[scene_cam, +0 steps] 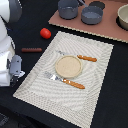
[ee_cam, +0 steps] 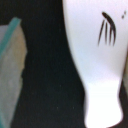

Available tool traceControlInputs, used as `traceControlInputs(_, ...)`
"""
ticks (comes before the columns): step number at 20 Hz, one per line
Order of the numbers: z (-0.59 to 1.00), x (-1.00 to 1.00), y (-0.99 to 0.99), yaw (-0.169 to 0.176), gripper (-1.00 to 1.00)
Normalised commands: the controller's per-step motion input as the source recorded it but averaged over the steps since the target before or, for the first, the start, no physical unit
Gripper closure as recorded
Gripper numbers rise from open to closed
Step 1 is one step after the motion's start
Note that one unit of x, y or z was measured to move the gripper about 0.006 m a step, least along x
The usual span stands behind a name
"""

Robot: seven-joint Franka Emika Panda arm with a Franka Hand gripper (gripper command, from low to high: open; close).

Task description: Place the fish, sausage, and tomato into the frying pan.

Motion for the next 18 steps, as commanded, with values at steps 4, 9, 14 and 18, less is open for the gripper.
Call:
traceControlInputs(4, -0.16, 0.00, -0.05, 0.018, 1.00)
traceControlInputs(9, 0.19, -0.20, -0.01, 0.009, 1.00)
traceControlInputs(14, 1.00, 0.00, 0.57, 0.081, 1.00)
traceControlInputs(18, 1.00, 0.62, 0.68, 0.054, 1.00)
